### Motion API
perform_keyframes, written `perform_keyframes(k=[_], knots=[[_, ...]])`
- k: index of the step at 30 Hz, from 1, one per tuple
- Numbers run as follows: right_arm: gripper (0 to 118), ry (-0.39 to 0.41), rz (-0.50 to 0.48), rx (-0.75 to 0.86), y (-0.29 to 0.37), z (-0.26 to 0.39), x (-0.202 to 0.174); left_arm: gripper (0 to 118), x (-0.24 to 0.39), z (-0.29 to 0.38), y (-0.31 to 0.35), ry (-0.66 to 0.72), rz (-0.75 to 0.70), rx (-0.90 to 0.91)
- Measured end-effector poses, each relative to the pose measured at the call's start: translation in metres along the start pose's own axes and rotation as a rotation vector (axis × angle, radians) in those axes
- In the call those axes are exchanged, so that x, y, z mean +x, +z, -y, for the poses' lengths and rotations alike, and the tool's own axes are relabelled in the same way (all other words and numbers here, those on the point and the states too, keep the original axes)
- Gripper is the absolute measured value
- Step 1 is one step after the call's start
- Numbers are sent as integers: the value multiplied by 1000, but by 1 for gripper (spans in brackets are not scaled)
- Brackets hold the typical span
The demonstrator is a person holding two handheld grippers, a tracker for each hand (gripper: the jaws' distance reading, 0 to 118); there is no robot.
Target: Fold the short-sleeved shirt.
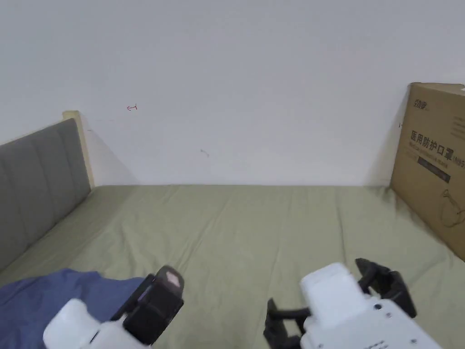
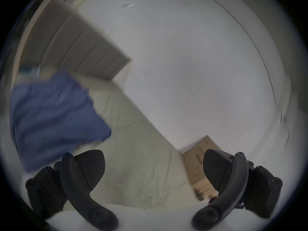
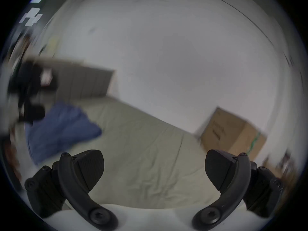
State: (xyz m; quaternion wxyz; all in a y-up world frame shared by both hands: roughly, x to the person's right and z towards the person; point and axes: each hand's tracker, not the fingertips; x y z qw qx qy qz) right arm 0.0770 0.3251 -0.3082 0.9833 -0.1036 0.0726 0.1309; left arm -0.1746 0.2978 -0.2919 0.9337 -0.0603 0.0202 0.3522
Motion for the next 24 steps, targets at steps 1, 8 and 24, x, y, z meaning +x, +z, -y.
perform_keyframes(k=[1, 8, 24], knots=[[118, -98, 33, 21, 1, -4, 7, 117, 11, -4, 0, -86, 30, 13], [118, -521, 199, 47, 7, 36, 29, 118, 55, 23, 11, -805, 45, 121], [58, -279, 208, 125, 26, 21, 20, 14, 51, 13, 19, -705, 10, 114]])
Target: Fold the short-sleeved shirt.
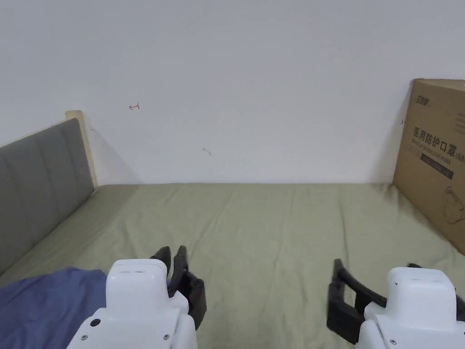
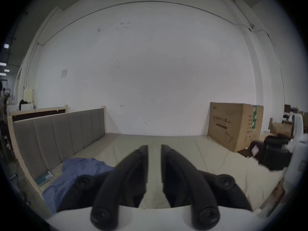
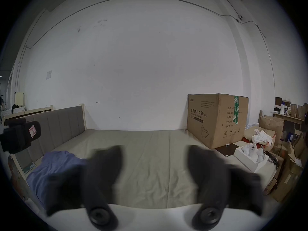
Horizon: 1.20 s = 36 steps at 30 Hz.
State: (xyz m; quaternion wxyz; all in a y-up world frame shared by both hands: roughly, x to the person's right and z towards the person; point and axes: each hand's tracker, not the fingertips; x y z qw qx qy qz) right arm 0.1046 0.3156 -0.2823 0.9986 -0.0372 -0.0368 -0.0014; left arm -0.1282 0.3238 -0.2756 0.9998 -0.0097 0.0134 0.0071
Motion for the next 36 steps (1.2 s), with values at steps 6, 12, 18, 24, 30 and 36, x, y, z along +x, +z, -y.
perform_keyframes(k=[6, 12, 18, 24, 30, 36], knots=[[2, 3, 16, -32, -5, 0, -2, 0, -1, 4, 0, 9, 37, -44], [0, 8, -5, -36, -5, -1, -6, 0, -4, 0, -3, 48, 62, -55], [0, 7, -36, -47, -5, -5, -10, 0, -13, -2, 1, 35, 35, -59], [0, 11, -206, -45, -8, -9, -52, 0, -50, -11, 24, 26, -100, -42], [0, 13, -427, -102, -10, -1, -115, 0, -101, -10, 59, 30, -303, -53], [0, 64, -511, -131, -8, 10, -152, 0, -134, 5, 64, 59, -398, -100]])
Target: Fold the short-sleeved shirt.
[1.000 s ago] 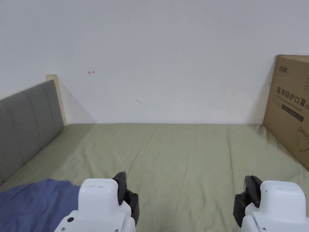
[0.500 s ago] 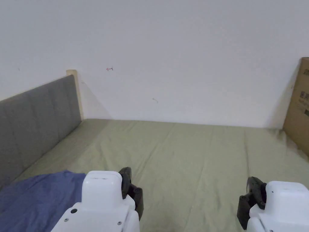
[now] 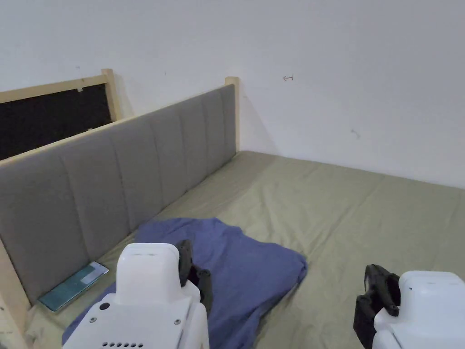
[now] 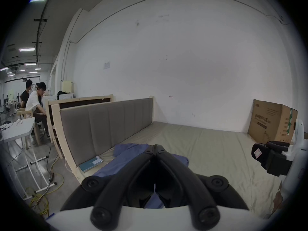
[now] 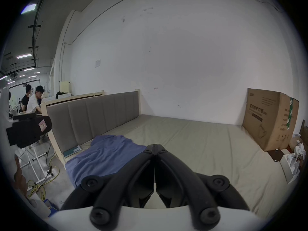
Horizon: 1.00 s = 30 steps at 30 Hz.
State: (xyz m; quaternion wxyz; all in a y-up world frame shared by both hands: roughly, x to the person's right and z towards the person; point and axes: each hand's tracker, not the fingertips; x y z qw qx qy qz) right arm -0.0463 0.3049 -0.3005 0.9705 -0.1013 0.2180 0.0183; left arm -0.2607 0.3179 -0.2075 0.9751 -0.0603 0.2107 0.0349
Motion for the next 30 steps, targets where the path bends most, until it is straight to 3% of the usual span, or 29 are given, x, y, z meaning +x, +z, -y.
perform_keyframes(k=[11, 19, 20, 21, 23, 24, 30], knots=[[0, 10, -2, -140, -42, 22, 1, 0, -12, 81, -115, 77, 2, -327], [0, 27, 1, -278, -83, 50, 5, 1, -16, 119, -244, 27, -42, -489], [0, 32, 4, -290, -87, 53, 6, 14, -17, 122, -258, 37, -53, -498], [0, 36, 9, -302, -90, 56, 7, 35, -20, 124, -274, 61, -54, -539], [0, 36, 14, -332, -99, 61, 10, 107, -22, 130, -305, 93, -17, -635], [0, 33, 16, -347, -102, 63, 12, 116, -22, 134, -313, 115, -9, -646], [0, 17, 42, -417, -117, 79, 24, 113, -4, 153, -360, 46, 59, -711]])
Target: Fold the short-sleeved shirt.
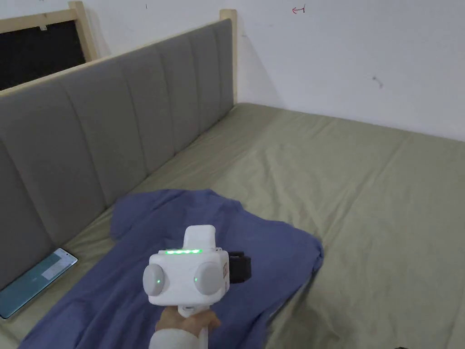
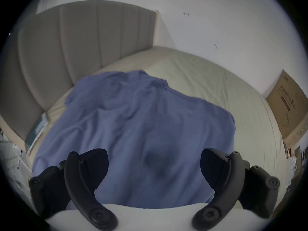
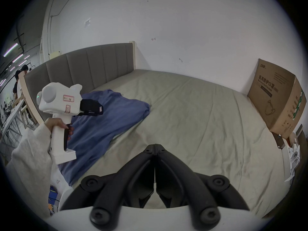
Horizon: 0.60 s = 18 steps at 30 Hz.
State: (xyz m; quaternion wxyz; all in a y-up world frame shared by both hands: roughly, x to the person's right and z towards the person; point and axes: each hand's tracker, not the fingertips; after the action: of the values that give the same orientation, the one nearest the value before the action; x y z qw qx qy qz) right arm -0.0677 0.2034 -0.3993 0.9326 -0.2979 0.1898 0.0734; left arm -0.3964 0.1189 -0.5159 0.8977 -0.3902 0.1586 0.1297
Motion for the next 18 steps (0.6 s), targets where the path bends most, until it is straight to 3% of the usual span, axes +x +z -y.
perform_keyframes(k=[5, 6, 7, 10, 12, 13, 18], knots=[[0, -30, -6, -52, -9, 7, 11, 104, 10, 18, -62, -11, 8, -292], [0, -35, -1, -59, -10, 8, 13, 102, 14, 23, -64, -64, -71, -259], [0, -40, 4, -66, -11, 9, 16, 94, 19, 21, -56, -75, -50, -179], [0, -61, 17, -84, -13, 13, 23, 74, 17, 10, -47, -10, -64, -207], [0, -84, 18, -95, -13, 14, 26, 20, 10, 5, -47, 42, -73, -208], [0, -93, 13, -100, -12, 16, 28, 3, 5, 3, -49, 84, -79, -222], [0, -112, 19, -110, -4, 19, 35, 2, -2, -2, -40, 158, -27, -246]])
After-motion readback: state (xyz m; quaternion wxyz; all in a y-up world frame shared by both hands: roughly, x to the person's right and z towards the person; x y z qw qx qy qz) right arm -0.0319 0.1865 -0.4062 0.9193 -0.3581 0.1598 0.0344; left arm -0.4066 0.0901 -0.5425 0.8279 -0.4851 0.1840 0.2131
